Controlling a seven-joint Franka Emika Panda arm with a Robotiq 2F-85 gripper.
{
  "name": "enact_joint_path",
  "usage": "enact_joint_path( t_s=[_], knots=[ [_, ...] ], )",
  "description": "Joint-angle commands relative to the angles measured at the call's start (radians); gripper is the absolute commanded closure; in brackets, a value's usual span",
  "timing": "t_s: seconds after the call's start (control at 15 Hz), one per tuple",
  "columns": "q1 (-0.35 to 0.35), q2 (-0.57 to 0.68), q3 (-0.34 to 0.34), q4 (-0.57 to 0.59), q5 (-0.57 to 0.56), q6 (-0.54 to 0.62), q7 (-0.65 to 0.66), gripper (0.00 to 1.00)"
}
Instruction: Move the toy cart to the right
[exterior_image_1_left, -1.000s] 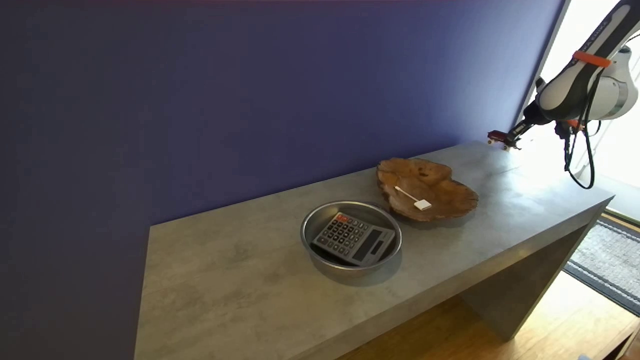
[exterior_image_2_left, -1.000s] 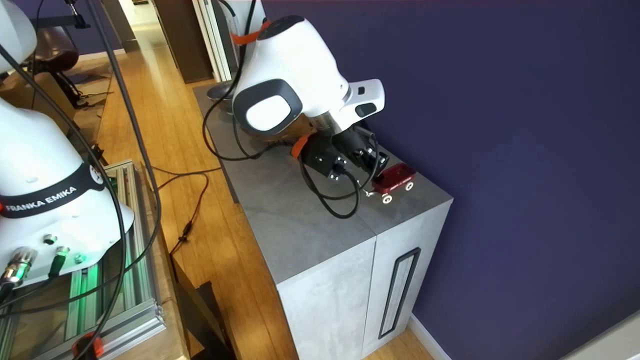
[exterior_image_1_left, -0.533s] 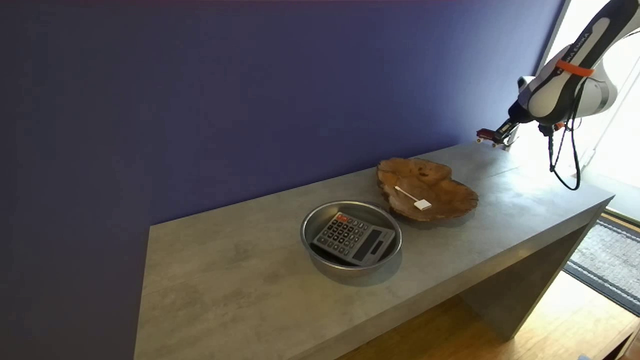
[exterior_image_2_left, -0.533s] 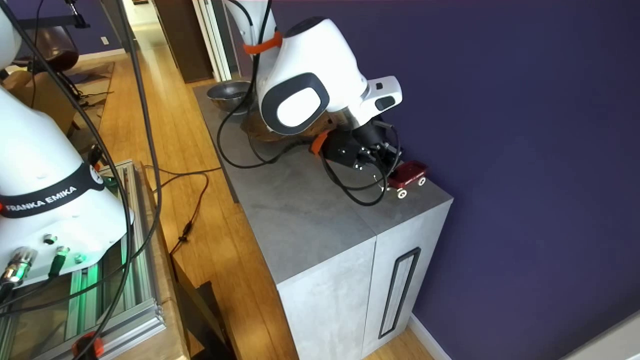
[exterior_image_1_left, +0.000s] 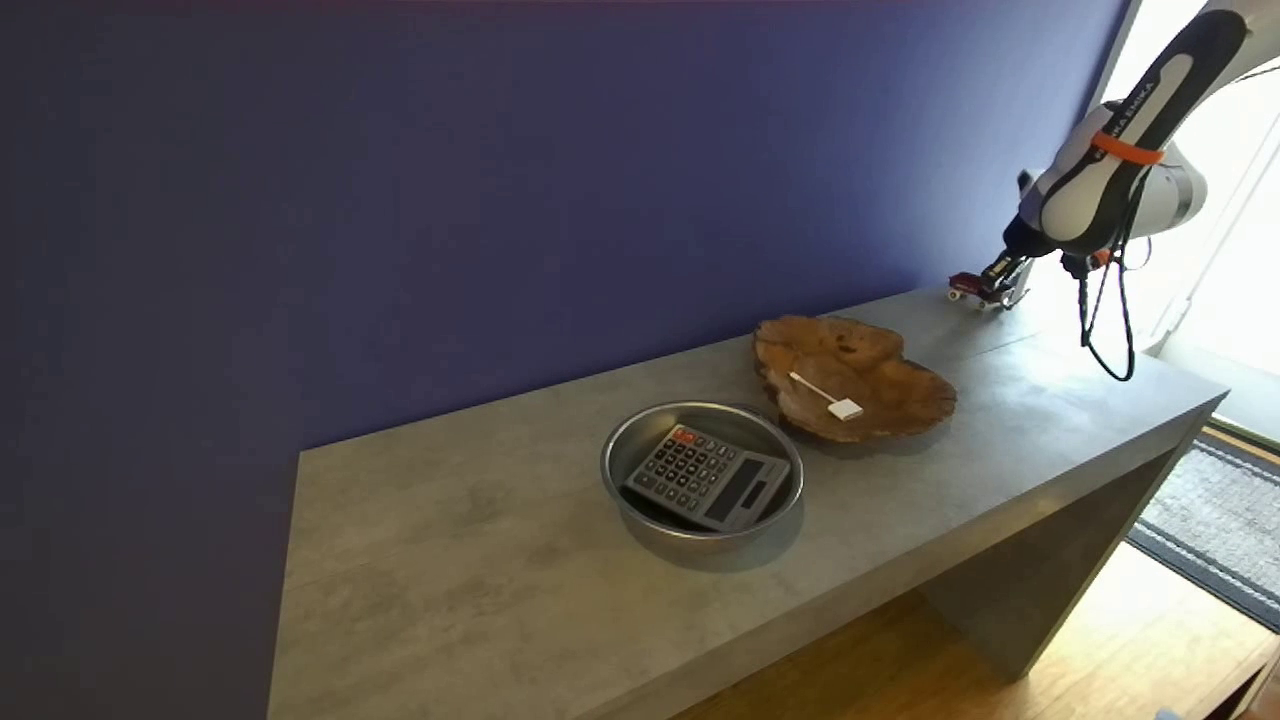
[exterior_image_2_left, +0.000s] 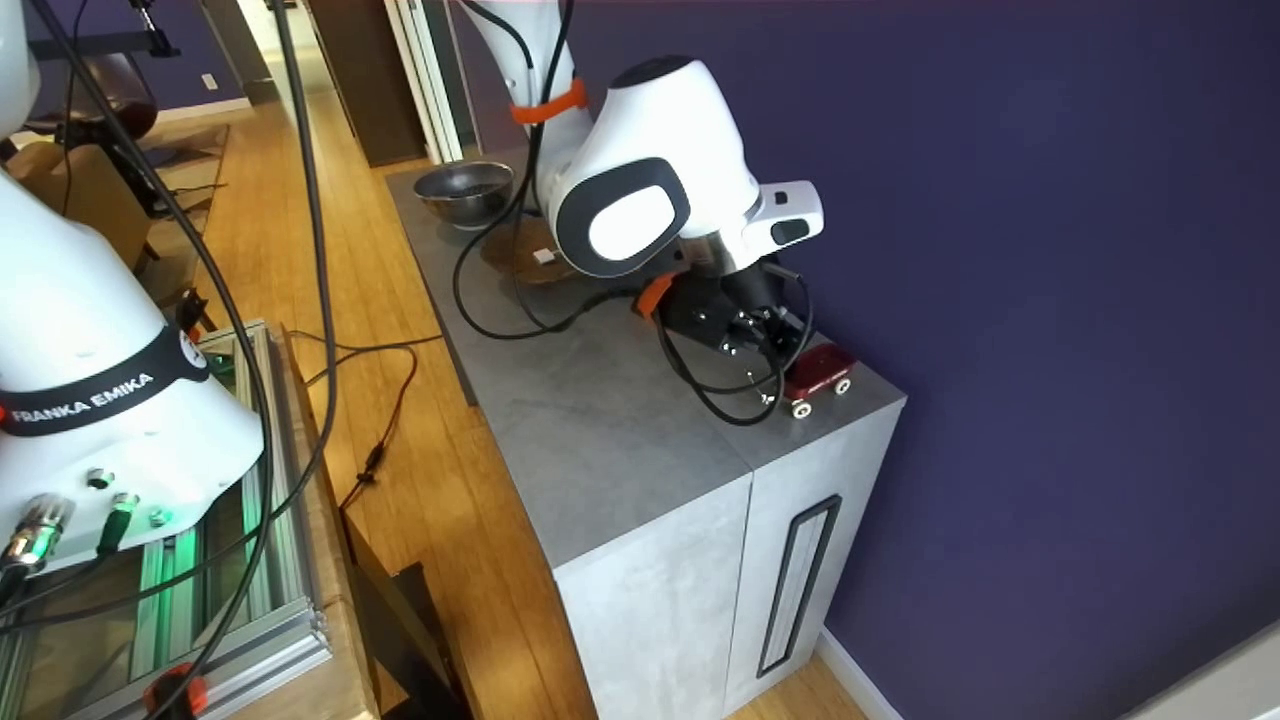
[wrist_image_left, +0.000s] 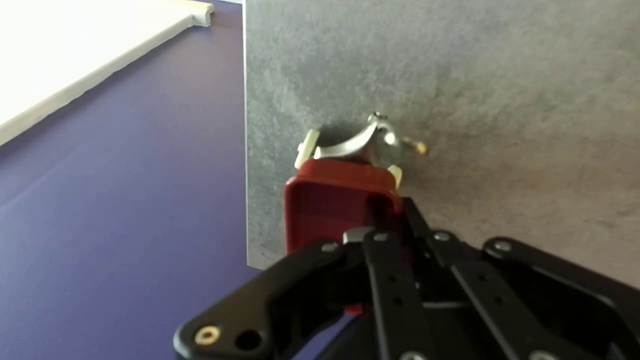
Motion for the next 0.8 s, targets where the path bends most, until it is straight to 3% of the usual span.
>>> enact_joint_path(
  t_s=[0.0,0.27,0.4,0.53,0.67,0.73],
  knots=[
    [-0.022,-0.048,0.013,-0.030,-0.068,-0.018,0.035,0.57],
    [0.064,-0.182,-0.106,-0.139,-0.081,0.024,0.023,0.31],
    [0.056,-0.293,-0.118,-0.227,-0.112,0.063,-0.008,0.16],
    [0.012,-0.403,-0.088,-0.308,-0.192,0.062,-0.052,0.02],
    [-0.054,-0.515,-0.036,-0.398,-0.287,0.094,-0.090,0.00],
    [0.006,-0.374,-0.080,-0.269,-0.218,0.066,-0.042,0.07]
  ],
)
